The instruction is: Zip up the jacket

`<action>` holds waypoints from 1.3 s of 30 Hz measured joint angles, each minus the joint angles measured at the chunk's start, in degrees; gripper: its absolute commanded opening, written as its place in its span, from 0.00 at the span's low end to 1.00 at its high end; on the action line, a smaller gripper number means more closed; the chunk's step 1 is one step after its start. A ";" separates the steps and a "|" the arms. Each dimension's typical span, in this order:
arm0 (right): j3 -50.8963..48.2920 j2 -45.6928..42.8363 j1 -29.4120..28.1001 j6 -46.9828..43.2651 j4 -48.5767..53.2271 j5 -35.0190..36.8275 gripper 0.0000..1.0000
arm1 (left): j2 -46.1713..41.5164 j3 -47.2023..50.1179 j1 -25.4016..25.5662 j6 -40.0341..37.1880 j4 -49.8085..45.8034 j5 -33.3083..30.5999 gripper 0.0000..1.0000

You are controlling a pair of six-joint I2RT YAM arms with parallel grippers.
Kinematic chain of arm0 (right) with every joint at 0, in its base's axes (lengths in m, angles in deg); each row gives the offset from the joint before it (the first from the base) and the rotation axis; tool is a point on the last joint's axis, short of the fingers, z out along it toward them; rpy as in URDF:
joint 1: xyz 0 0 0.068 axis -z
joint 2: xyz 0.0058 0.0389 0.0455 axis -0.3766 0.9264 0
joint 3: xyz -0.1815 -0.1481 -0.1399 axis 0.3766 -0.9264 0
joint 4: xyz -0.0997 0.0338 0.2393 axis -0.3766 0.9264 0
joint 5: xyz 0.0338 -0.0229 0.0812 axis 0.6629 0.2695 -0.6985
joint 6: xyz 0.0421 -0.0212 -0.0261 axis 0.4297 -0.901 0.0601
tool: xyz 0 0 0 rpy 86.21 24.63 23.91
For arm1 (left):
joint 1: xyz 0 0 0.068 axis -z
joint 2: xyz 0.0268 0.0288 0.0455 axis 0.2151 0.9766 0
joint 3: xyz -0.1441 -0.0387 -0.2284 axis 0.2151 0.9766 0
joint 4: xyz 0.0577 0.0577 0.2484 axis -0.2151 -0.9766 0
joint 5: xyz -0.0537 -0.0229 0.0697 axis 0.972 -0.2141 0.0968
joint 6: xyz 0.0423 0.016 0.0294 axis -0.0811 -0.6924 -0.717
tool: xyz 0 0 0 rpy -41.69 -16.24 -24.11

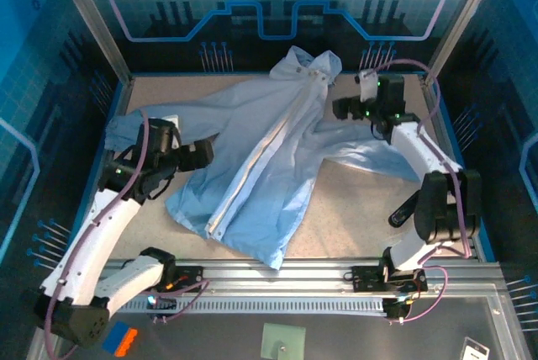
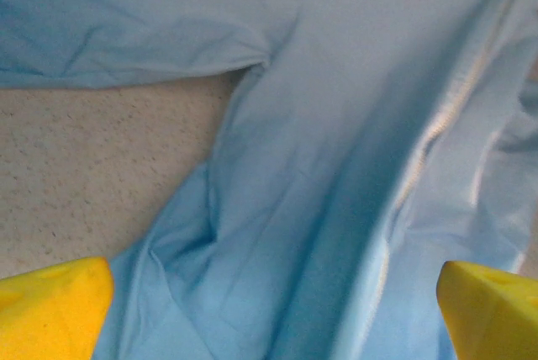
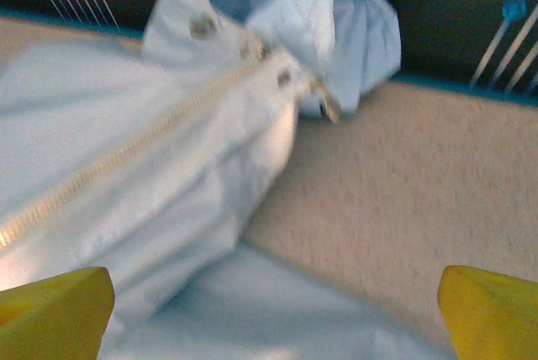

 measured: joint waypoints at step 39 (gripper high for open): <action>-53.33 -0.26 0.00 2.80 -70.18 17.79 1.00 | 31.01 37.20 -16.76 -15.45 89.83 8.96 0.99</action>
